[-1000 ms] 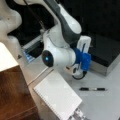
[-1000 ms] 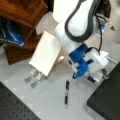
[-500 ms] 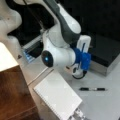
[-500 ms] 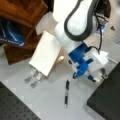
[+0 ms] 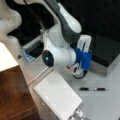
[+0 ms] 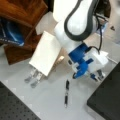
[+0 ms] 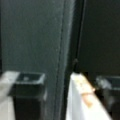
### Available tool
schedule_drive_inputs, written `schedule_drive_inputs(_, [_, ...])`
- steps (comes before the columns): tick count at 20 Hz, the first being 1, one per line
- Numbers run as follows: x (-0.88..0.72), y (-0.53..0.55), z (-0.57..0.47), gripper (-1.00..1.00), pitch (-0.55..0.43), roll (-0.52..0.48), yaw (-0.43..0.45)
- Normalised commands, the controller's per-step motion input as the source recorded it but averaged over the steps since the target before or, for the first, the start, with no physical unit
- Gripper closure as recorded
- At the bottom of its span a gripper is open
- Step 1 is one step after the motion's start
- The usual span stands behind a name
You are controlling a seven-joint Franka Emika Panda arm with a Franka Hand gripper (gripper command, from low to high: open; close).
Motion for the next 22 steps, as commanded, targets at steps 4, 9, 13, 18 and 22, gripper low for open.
schedule_drive_inputs(4, [0.14,0.03,0.1,1.0,0.083,0.063,0.007])
schedule_drive_inputs(9, [0.11,0.04,0.19,1.0,0.101,0.06,0.032])
schedule_drive_inputs(13, [0.07,0.06,0.31,1.0,0.112,0.046,0.065])
schedule_drive_inputs(18, [0.03,0.11,0.35,1.0,0.103,-0.018,0.106])
schedule_drive_inputs(22, [0.0,0.13,0.37,1.0,0.121,-0.059,0.15])
